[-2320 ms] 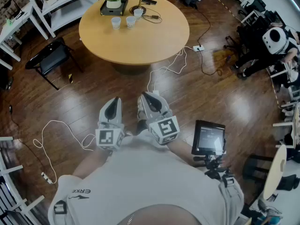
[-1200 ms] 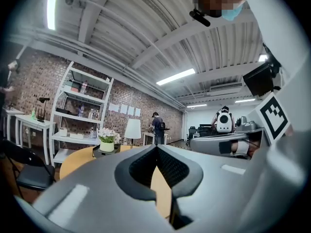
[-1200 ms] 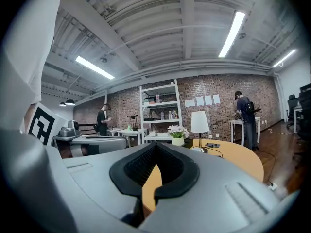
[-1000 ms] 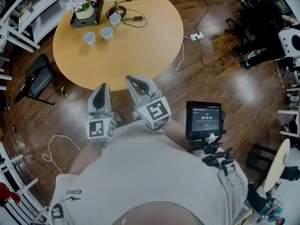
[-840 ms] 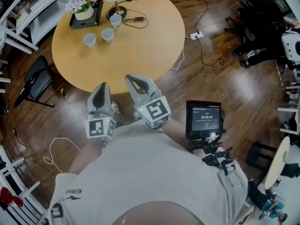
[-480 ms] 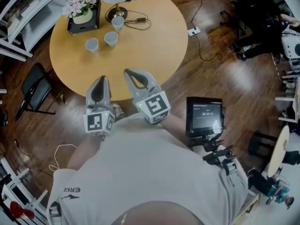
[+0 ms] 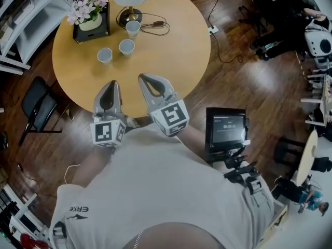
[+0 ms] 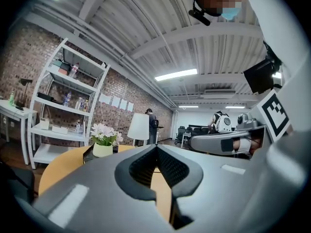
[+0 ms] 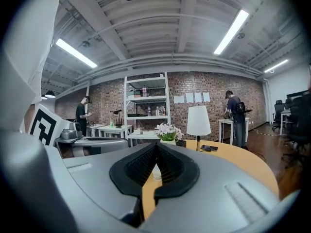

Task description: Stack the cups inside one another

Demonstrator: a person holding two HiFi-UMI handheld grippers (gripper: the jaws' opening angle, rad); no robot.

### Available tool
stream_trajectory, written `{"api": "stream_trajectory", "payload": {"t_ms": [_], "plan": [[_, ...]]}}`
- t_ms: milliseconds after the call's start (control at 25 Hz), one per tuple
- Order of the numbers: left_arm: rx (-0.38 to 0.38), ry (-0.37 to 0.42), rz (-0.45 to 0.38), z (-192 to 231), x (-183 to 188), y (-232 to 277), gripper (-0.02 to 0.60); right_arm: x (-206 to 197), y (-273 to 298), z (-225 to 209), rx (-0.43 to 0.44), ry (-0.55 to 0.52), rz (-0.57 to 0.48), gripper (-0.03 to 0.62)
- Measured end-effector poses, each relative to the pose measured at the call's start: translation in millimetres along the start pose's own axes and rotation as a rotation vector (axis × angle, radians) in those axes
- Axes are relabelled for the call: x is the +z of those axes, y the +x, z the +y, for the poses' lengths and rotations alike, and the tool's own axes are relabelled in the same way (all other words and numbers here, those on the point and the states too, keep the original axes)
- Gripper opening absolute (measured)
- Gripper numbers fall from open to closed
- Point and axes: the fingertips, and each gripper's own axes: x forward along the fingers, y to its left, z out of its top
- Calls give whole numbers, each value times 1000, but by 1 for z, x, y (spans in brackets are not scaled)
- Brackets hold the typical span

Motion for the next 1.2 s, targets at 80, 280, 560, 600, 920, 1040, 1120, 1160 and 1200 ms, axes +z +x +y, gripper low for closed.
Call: {"api": "stream_trajectory", "payload": {"t_ms": [80, 280, 560, 600, 920, 1040, 1120, 1160, 1200], "plan": [[4, -4, 7, 4, -3, 12, 2, -1, 11, -9, 3, 4, 4, 14], [28, 4, 22, 18, -10, 43, 2, -8, 39, -30, 30, 2, 20, 14], [55, 10, 59, 29, -20, 68, 2, -17, 65, -56, 39, 13, 52, 14], [58, 8, 68, 31, -24, 72, 2, -20, 68, -60, 38, 16, 61, 14], [82, -2, 143, 42, -51, 96, 2, -44, 94, -82, 48, 60, 114, 14], [85, -6, 168, 47, -62, 107, 2, -58, 104, -90, 54, 71, 143, 14], [86, -8, 182, 49, -68, 114, 2, -65, 110, -94, 58, 80, 158, 14], [87, -8, 188, 50, -71, 117, 2, -68, 113, -96, 60, 83, 164, 14], [89, -9, 194, 52, -74, 120, 2, -70, 116, -98, 62, 87, 169, 14]]}}
